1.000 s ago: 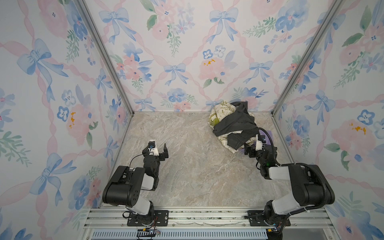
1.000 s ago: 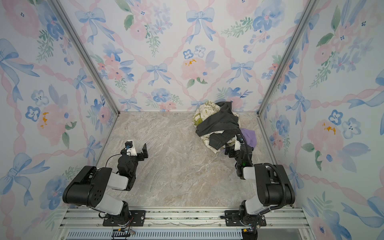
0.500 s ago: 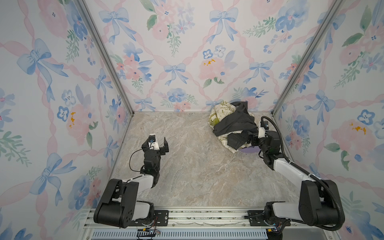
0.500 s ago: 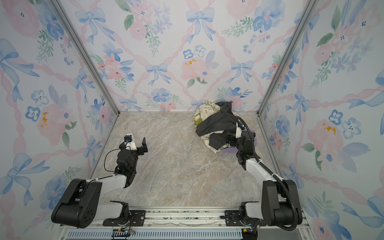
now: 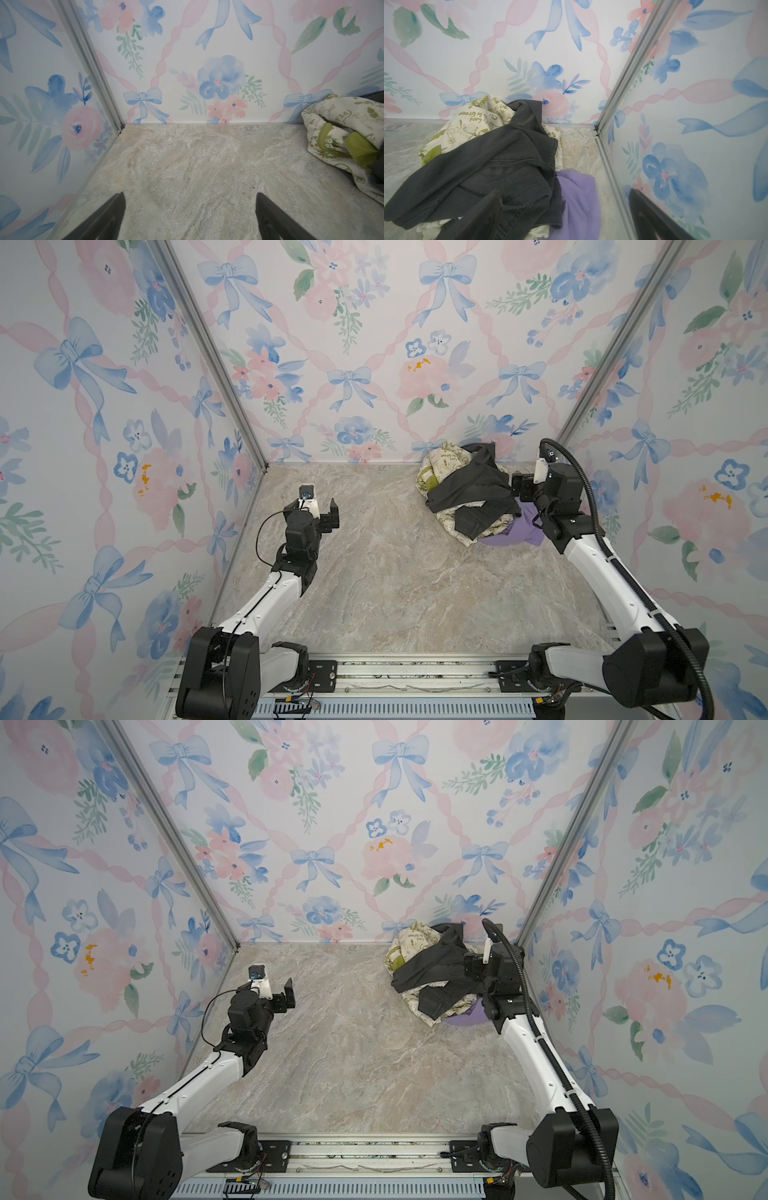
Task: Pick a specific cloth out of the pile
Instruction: 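Reach the right gripper to the purple cloth edge under the pile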
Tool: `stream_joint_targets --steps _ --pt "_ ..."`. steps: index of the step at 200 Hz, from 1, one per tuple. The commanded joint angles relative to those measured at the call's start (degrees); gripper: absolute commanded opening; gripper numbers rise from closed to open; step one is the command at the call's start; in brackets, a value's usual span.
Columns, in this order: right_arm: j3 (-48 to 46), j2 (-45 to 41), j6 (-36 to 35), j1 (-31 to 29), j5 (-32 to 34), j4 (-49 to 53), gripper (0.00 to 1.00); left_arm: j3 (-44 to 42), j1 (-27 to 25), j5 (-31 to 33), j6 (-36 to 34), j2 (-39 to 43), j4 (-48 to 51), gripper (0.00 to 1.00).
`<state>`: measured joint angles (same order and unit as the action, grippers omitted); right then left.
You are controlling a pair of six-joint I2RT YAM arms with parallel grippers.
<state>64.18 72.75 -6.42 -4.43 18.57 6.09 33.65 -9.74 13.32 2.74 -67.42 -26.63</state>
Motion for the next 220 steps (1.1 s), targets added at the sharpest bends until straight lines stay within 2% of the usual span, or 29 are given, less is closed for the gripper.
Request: stream_joint_targets --steps 1,22,33,65,100,129,178,220 --pt "1.1 0.3 1.9 2.3 2.5 9.1 0.97 1.2 0.1 -3.0 0.9 0.3 6.6 0.98" --pt "-1.8 -1.3 4.5 4.1 1.5 7.5 0.97 3.2 0.7 -1.0 7.5 0.0 11.6 0.98" --pt "-3.1 -1.6 6.5 4.4 4.1 7.3 0.97 3.0 0.9 -2.2 6.9 0.1 11.6 0.98" --pt "-1.6 -2.3 10.4 4.7 4.5 14.8 0.97 2.5 1.0 -3.5 5.8 1.2 10.8 0.98" --pt "-4.8 -4.3 14.1 4.9 5.5 14.7 0.97 2.0 1.1 -5.5 5.6 2.3 10.7 0.98" --pt "-7.9 -5.7 21.1 5.6 -0.4 13.8 0.98 0.5 1.0 -9.3 5.4 4.3 9.2 0.98" --pt "-9.2 -3.0 33.3 5.8 -12.0 13.9 1.00 -4.1 1.0 -12.8 6.9 10.0 5.9 0.98" --pt "-12.5 -0.9 44.7 8.0 -17.4 10.7 0.86 -5.3 1.0 -16.5 8.2 10.8 5.8 0.98"
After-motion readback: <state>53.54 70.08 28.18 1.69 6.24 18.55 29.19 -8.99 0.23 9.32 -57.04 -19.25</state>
